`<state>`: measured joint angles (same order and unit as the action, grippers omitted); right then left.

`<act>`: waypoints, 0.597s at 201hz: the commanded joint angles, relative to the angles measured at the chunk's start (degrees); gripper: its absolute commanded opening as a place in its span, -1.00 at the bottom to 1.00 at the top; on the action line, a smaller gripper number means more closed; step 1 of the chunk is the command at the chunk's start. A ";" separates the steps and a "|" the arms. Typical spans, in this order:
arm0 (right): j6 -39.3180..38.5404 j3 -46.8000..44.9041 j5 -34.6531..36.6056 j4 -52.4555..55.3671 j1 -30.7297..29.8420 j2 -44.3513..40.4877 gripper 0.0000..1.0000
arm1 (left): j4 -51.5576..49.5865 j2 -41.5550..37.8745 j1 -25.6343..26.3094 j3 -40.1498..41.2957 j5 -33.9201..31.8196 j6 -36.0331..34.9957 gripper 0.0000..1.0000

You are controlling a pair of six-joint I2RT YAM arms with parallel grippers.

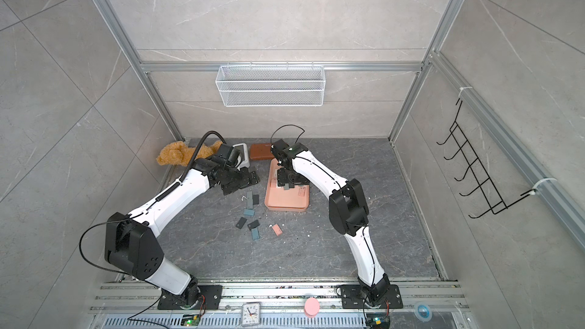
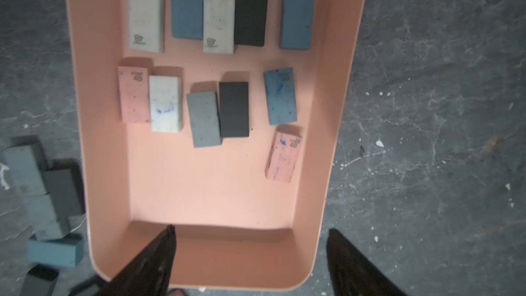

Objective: Put the eraser in the storage box
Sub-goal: Place the eraser in the storage box.

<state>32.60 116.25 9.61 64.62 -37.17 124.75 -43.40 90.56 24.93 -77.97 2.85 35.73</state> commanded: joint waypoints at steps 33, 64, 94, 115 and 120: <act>1.15 -15.62 -2.83 -12.11 -3.60 -11.18 0.99 | -6.87 1.02 -2.77 2.59 -2.99 -4.02 0.96; 1.63 -23.34 -3.34 -16.80 -6.31 -15.26 0.99 | -6.86 0.85 -3.13 8.14 -0.71 -2.64 0.88; 3.16 -27.08 -3.28 -18.04 -8.41 -16.38 0.99 | -7.32 1.88 -3.13 13.19 0.62 -1.37 0.81; 3.71 -27.93 -3.32 -18.53 -9.47 -16.29 0.99 | -6.03 1.43 -3.14 16.73 1.37 -0.39 0.80; 3.74 -27.99 -3.44 -18.55 -9.69 -16.22 0.99 | -5.48 1.25 -3.20 17.48 1.68 -0.32 0.79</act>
<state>34.76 89.34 6.31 47.88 -45.95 110.17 -48.66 92.40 21.87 -62.87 2.35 34.30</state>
